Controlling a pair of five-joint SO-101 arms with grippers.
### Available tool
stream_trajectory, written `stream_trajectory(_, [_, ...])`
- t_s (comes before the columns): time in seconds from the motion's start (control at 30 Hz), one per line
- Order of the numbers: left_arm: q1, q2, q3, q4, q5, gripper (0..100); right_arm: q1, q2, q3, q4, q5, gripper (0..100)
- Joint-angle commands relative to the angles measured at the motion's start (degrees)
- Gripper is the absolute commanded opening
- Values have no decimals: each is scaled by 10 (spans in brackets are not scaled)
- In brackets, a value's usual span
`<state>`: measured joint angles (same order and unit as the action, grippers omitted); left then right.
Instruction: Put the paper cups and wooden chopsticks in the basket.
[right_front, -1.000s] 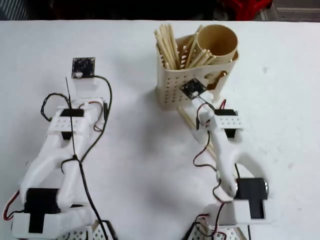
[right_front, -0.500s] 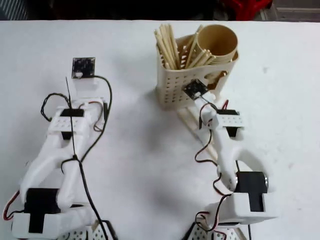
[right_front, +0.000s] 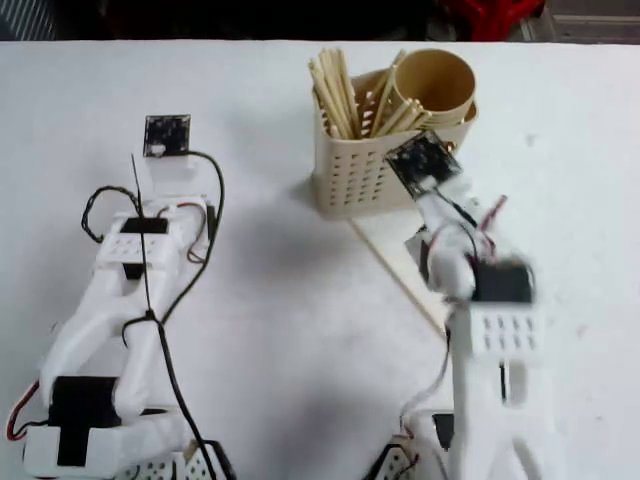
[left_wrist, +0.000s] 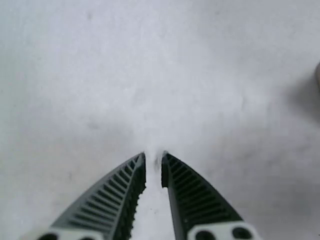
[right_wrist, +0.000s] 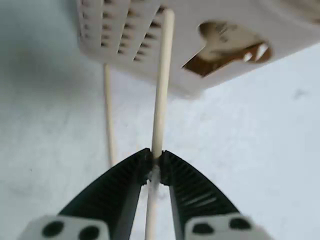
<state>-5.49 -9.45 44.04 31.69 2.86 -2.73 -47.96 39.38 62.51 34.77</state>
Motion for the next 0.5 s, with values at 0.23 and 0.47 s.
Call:
stream_trajectory(0.23, [0, -27, -10, -9, -2, 76, -34, -66, -179, -124, -225, 16])
stream_trajectory(0.47, [0, -26, -10, -9, -2, 76, -90, 85, -327, -272, -321, 17])
